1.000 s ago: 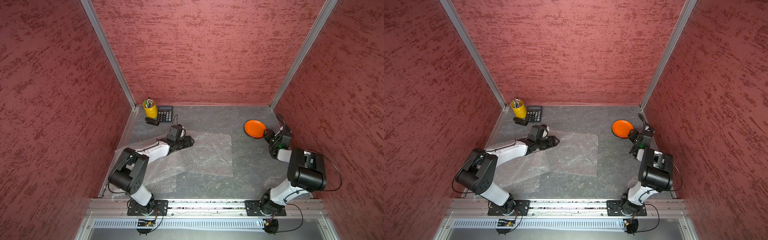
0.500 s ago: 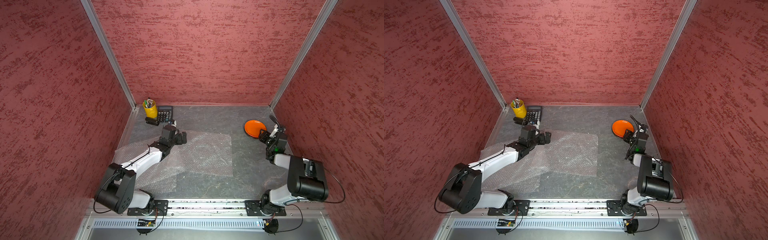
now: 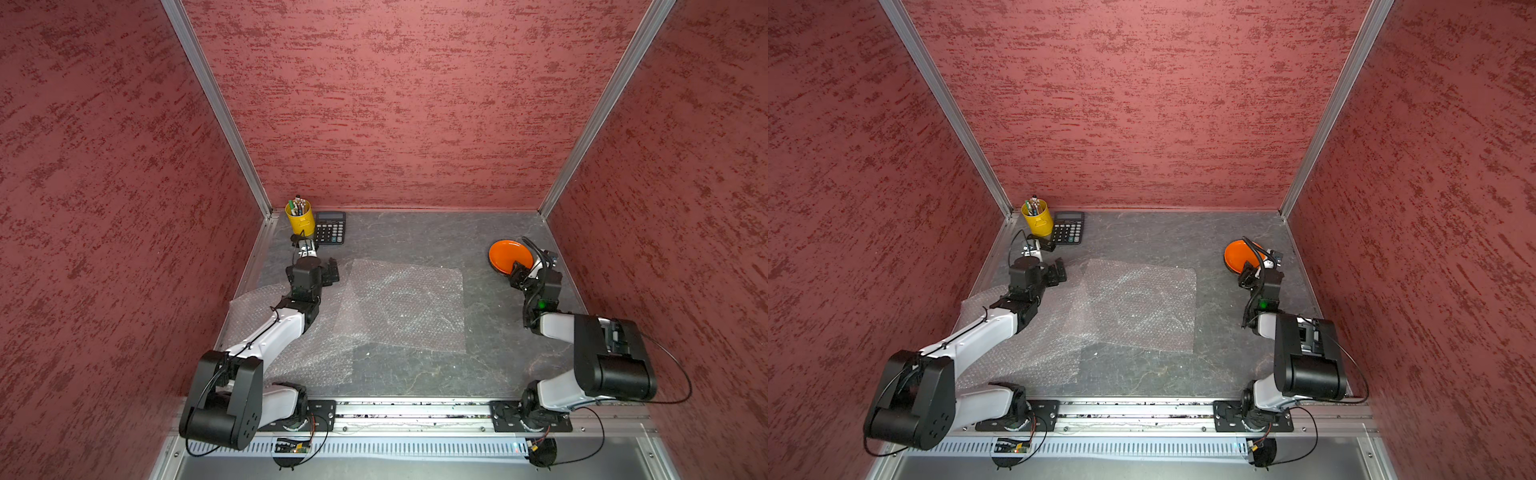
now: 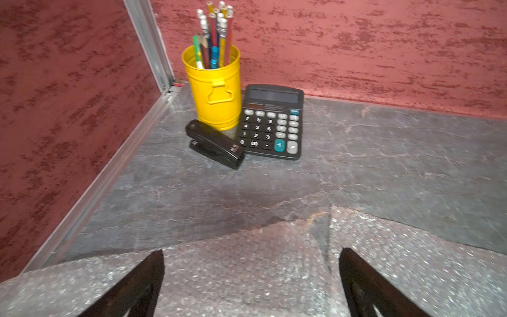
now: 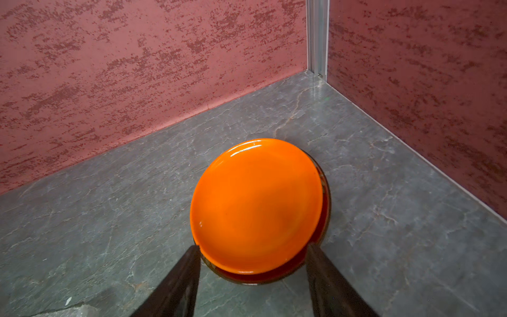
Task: Unpack dinner plates from bubble wrap
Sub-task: Reset both arms
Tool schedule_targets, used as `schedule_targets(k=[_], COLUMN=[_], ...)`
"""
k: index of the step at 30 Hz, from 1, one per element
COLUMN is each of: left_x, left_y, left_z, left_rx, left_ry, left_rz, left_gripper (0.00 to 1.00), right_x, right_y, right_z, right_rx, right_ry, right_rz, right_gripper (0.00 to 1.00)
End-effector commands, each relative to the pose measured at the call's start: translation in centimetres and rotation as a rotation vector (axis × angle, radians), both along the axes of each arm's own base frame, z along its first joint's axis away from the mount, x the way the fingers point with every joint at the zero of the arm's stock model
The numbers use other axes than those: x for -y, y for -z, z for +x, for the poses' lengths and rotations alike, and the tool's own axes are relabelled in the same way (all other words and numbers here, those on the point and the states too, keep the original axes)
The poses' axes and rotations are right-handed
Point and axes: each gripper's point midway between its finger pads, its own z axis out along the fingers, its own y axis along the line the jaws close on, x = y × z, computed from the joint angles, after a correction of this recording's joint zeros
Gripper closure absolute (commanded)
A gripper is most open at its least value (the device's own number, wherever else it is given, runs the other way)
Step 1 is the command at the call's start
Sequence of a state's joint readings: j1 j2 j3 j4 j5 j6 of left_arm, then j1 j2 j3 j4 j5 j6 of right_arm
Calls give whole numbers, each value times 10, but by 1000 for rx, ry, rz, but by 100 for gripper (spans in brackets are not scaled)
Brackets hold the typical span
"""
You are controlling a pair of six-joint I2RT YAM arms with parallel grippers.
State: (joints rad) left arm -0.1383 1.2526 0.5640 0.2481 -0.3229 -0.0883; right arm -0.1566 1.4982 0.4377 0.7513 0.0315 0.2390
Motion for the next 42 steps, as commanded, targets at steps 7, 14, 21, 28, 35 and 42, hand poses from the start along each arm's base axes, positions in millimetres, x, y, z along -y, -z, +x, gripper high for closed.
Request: schedule_targets(k=[7,14,21,28,35,42], left_x=[-47,-50,-31,-2,-12,-17], left_y=[11,12,19,31,38,38], left_z=[-5,-5,4,14,18,16], left_rx=[142,244,217,188,173,175], left_ry=[-32,63,144,214,147,112], left_rz=[-81,-195,-152,-35,-34,-33], left_gripper=[0,0,0,0,0,0], right_x=[5,-4,-22,-32,-32,-33], right_y=[-33,-41,-43,-41,-38,-38], right_z=[-9,-16,-23,-26,-28,-30], right_rx=[154,212,249,276,277,282], right_ry=[33,-4,-72,-100,-83,-66], right_rz=[-89,-123,-168,-201,-209,-221], right_gripper=[36,34,33,29,25,1])
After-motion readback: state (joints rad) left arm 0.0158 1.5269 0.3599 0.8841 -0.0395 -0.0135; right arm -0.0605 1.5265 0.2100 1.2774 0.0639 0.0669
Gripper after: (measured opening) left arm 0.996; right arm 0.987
